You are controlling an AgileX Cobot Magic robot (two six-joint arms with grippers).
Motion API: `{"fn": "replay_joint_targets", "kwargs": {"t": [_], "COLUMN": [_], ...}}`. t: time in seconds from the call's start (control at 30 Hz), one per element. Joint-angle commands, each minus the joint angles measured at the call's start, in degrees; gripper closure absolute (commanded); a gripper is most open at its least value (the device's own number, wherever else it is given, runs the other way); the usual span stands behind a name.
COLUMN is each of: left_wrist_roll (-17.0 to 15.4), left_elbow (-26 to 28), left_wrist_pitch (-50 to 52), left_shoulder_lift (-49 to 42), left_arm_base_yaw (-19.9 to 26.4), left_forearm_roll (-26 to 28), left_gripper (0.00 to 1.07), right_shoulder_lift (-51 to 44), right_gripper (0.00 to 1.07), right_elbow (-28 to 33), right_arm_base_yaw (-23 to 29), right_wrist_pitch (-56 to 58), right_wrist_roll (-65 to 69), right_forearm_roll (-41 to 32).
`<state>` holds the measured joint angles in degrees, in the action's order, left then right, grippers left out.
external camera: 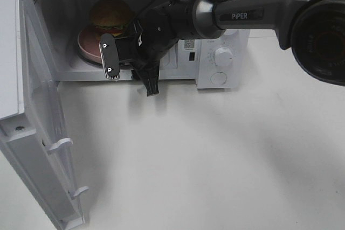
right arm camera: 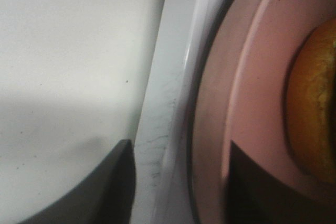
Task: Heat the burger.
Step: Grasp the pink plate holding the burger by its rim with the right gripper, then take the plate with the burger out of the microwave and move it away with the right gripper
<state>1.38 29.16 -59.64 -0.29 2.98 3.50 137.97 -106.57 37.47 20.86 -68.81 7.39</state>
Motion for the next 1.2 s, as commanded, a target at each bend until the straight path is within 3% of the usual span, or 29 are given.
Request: {"fn": "replay_joint_targets", "kwargs": {"t": [0.03, 0.07, 0.1, 0.13, 0.73, 1.2], "left_wrist_roll": [-0.23, -0.23, -0.23, -0.23, -0.23, -0.23], "left_elbow": [-0.29, -0.29, -0.29, -0.29, -0.29, -0.29], "left_wrist_pitch": [0.29, 0.29, 0.29, 0.29, 0.29, 0.29], "left_shoulder_lift": [-1.20, -1.20, -1.20, -1.20, -1.20, -1.20], "left_arm_base_yaw": [0.11, 0.11, 0.11, 0.11, 0.11, 0.11], "left_forearm_roll": [0.52, 0.52, 0.52, 0.52, 0.52, 0.52], "left_gripper": [0.06, 0.06, 0.06, 0.06, 0.06, 0.06], "right_shoulder_lift": [-0.63, -1.15, -1.15, -1.49, -4.01, -12.03], "right_gripper": [0.84, 0.96, 0.96, 1.07, 1.07, 1.07], "right_elbow": [-0.23, -0.23, -0.23, -0.23, 0.34, 11.63], "right_arm_base_yaw": [-0.06, -0.06, -0.06, -0.06, 4.07, 4.58], "right_wrist_pitch": [2.12, 3.38, 3.38, 4.76, 8.08, 1.49], "right_wrist_roll": [1.32, 1.60, 1.60, 1.60, 1.09, -0.11], "right_forearm_roll": [-0.52, -0.52, -0.52, -0.52, 0.11, 3.15]}}
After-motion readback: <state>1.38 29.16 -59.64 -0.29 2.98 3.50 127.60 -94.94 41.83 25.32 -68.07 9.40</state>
